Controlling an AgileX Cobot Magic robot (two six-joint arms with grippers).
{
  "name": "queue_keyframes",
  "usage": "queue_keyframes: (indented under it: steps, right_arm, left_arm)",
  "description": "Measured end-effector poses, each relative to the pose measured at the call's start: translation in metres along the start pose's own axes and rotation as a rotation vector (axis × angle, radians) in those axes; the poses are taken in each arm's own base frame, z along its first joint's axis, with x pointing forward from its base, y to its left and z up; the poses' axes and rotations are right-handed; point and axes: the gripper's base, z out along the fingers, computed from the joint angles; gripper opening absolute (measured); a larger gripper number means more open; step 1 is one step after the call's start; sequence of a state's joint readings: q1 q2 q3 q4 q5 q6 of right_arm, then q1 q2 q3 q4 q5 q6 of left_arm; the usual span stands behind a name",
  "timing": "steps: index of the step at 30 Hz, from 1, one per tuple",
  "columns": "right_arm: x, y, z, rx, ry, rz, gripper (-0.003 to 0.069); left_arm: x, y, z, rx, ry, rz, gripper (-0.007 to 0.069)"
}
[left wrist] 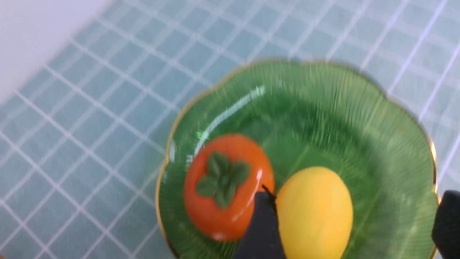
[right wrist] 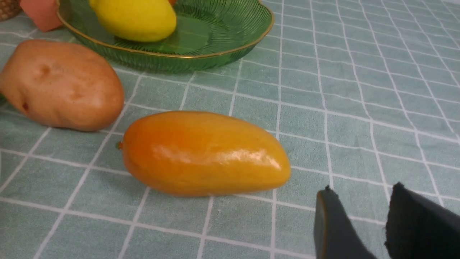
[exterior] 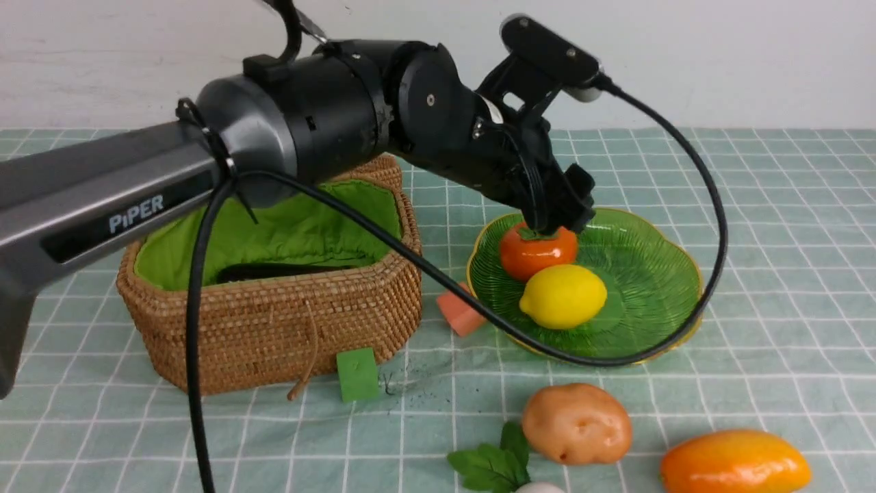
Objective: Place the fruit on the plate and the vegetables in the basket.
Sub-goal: Grab a lemon with your left arm and place it on the plate on the right, then use the right arm to grab a mango and put it into the right plate
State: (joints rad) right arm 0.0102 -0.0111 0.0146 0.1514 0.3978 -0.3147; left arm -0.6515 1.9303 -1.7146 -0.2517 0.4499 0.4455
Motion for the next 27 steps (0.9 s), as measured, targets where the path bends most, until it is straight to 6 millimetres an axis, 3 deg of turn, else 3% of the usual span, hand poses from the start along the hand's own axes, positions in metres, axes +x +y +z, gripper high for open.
queue_keyframes:
  steps: [3, 6, 9, 11, 12, 13, 16, 18, 19, 21, 24, 27]
  right_arm:
    - [0.000, 0.000, 0.000, 0.000, 0.000, 0.000, 0.0241]
    - [0.000, 0.000, 0.000, 0.000, 0.000, 0.000, 0.0241]
    - [0.000, 0.000, 0.000, 0.000, 0.000, 0.000, 0.0241]
    - [0.000, 0.000, 0.000, 0.000, 0.000, 0.000, 0.0241]
    - [0.000, 0.000, 0.000, 0.000, 0.000, 0.000, 0.0241]
    - [0.000, 0.000, 0.000, 0.000, 0.000, 0.000, 0.0241]
    - [0.000, 0.000, 0.000, 0.000, 0.000, 0.000, 0.0241]
    - [0.000, 0.000, 0.000, 0.000, 0.000, 0.000, 0.0241]
    - [0.000, 0.000, 0.000, 0.000, 0.000, 0.000, 0.0241]
    - [0.000, 0.000, 0.000, 0.000, 0.000, 0.000, 0.0241]
    - [0.000, 0.000, 0.000, 0.000, 0.000, 0.000, 0.0241]
    - [0.000, 0.000, 0.000, 0.000, 0.000, 0.000, 0.0241]
  left_arm:
    - [0.004, -0.005, 0.003, 0.021, 0.032, -0.001, 0.0572]
    - [0.003, -0.008, -0.010, 0.057, 0.091, 0.005, 0.0565]
    - [-0.009, -0.010, -0.050, 0.074, 0.128, 0.040, 0.0528]
    - [-0.020, -0.009, -0.088, 0.060, 0.135, 0.071, 0.0488]
    - [-0.026, -0.006, -0.117, 0.027, 0.144, 0.085, 0.0454]
    - [-0.027, -0.006, -0.122, 0.022, 0.145, 0.091, 0.0448]
    - [-0.028, 0.003, -0.198, -0.087, 0.218, 0.017, 0.0332]
    - [-0.017, 0.009, -0.243, -0.176, 0.278, -0.102, 0.0232]
    - [-0.016, 0.009, -0.246, -0.182, 0.279, -0.112, 0.0223]
    - [0.007, 0.009, -0.274, -0.243, 0.297, -0.226, 0.0116]
    - [0.030, 0.001, -0.292, -0.258, 0.310, -0.256, 0.0055]
    - [0.073, -0.014, -0.305, -0.243, 0.364, -0.277, -0.0013]
